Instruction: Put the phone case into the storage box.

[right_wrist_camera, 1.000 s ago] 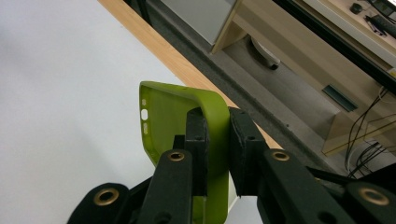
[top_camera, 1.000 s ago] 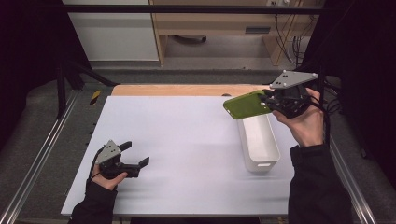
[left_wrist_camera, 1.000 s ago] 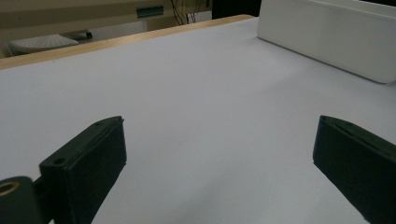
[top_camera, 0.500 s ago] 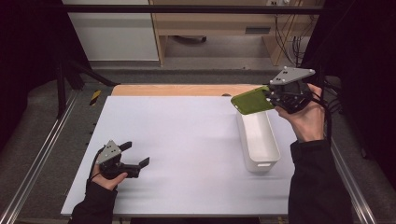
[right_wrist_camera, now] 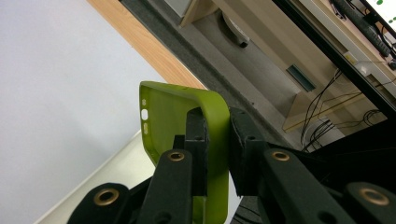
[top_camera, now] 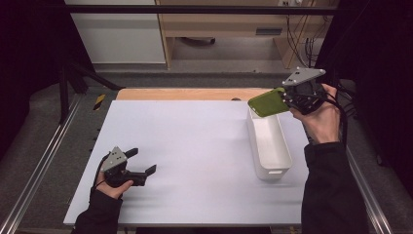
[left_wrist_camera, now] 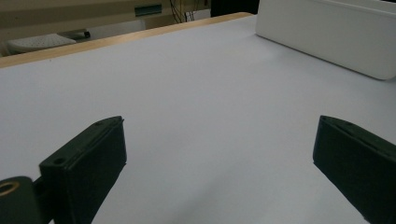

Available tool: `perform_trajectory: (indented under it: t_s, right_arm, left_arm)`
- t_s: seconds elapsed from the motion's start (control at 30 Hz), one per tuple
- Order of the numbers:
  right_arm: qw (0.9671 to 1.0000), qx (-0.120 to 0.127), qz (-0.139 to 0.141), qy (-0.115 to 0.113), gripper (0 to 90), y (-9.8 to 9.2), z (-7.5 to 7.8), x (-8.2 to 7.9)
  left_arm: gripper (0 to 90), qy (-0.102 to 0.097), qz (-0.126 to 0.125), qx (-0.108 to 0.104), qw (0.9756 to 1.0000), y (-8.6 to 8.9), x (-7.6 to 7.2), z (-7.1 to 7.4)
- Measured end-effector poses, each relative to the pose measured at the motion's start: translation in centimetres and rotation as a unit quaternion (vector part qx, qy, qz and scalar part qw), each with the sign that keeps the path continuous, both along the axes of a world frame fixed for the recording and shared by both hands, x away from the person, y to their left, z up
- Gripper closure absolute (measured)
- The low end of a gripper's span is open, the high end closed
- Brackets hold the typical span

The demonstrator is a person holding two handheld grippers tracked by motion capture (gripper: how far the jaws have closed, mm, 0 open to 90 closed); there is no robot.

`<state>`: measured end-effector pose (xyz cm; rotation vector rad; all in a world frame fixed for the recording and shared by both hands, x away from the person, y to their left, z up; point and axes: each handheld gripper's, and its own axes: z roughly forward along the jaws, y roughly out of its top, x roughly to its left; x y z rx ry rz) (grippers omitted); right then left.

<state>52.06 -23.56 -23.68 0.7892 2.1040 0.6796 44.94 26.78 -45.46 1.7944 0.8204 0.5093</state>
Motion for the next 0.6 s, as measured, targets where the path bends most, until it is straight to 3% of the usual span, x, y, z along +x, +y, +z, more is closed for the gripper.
perform_trajectory:
  t_s: [0.6]
  right_arm:
    - [0.9991, -0.042, -0.002, 0.007, 79.4, -0.2, -0.7, 1.8]
  left_arm:
    - [2.4, 0.002, -0.003, 0.001, 1.0, -0.1, 0.1, -0.1]
